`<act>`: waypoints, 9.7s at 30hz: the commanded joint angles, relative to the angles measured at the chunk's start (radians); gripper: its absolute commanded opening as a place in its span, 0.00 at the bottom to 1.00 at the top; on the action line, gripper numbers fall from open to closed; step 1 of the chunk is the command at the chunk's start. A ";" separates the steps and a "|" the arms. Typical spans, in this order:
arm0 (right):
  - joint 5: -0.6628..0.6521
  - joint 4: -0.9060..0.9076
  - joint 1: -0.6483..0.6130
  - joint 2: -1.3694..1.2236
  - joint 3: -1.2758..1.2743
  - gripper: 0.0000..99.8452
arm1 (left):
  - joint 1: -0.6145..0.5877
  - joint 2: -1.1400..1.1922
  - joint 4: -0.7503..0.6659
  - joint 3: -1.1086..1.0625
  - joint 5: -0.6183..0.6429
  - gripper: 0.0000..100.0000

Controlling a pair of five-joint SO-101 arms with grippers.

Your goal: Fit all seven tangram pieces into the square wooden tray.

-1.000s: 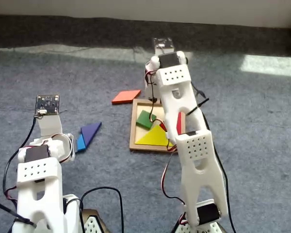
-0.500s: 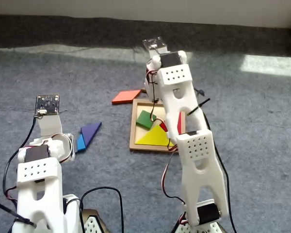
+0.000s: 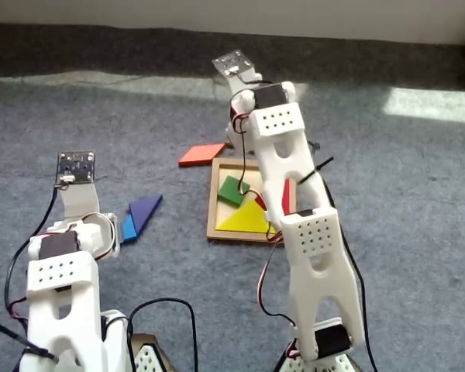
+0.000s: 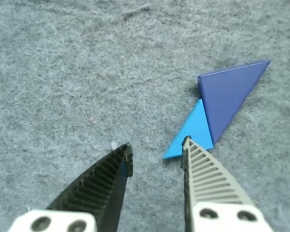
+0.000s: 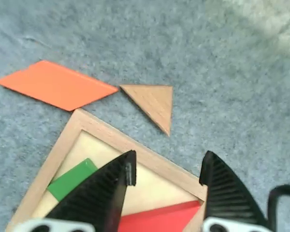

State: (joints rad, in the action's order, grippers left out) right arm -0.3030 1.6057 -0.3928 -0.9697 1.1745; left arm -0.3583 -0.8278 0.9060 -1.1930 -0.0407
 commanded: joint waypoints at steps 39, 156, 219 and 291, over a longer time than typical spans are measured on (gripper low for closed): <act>-0.404 -0.197 0.030 -0.217 0.025 0.00 | -0.007 -0.015 -0.015 0.005 -0.009 0.18; 0.018 -0.682 0.455 1.649 -2.213 0.01 | 0.208 1.604 0.882 2.075 0.015 0.16; 0.167 -0.529 0.143 0.255 -0.524 0.01 | -0.099 0.357 0.074 0.288 0.077 0.10; 0.852 -0.282 0.022 0.213 -0.312 0.00 | -0.101 0.348 -0.032 0.196 0.140 0.09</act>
State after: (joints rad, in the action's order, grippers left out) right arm 0.5654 1.3142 -0.3606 -0.8393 0.8385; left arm -0.4473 -0.4457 0.8370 -0.9935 0.0959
